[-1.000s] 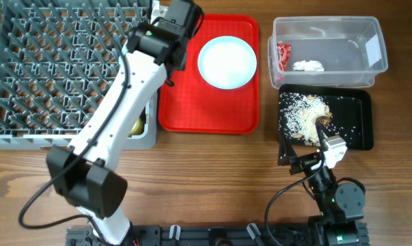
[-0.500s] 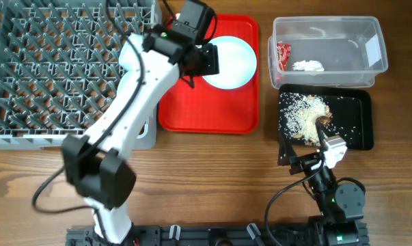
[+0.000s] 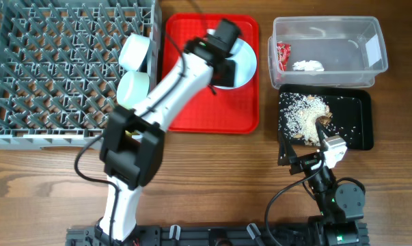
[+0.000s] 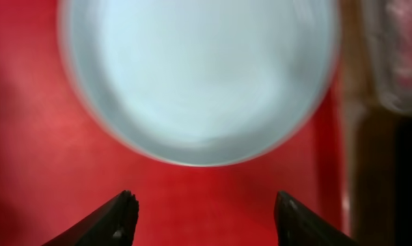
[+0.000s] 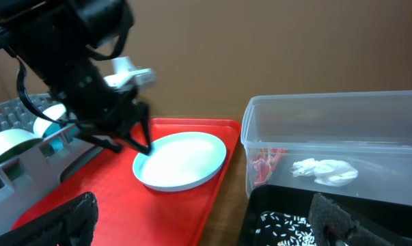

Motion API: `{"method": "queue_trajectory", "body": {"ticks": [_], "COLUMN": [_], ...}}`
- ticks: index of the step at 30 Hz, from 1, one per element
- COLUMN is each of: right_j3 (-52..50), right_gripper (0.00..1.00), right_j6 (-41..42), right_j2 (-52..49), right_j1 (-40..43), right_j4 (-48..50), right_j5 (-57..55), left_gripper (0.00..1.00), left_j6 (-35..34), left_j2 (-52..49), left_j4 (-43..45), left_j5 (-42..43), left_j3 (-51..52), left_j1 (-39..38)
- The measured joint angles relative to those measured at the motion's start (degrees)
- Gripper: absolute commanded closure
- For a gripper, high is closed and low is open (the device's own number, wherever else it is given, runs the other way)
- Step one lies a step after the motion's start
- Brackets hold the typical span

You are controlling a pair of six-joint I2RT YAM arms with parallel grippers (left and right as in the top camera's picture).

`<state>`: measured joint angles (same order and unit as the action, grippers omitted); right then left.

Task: Sort waste into correct bins and load items into the dishwasher rack
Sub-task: 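Lower the left gripper onto the white plate rim and grasp it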

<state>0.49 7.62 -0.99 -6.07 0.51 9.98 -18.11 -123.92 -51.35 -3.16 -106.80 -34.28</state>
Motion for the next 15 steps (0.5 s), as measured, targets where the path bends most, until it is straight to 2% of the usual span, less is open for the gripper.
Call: {"method": "queue_trajectory", "body": {"ticks": [7,10,15], "right_j3": [0.0,0.0,0.0], "right_gripper": [0.0,0.0,0.0], "right_j6": [0.0,0.0,0.0], "right_j2": [0.0,0.0,0.0], "right_j1": [0.0,0.0,0.0], "right_j4": [-0.02,0.0,0.0], "right_j5": [0.0,0.0,0.0], "left_gripper": [0.28,0.29,0.38], "left_j6": [14.8,17.51,19.63], "left_j2": [-1.68,-3.5,-7.8], "left_j4": [6.08,6.86,6.29], "left_j5": [0.02,-0.04,-0.09], "left_j3": [0.0,0.0,0.0], "left_j1": [-8.02,-7.87,-5.29]}}
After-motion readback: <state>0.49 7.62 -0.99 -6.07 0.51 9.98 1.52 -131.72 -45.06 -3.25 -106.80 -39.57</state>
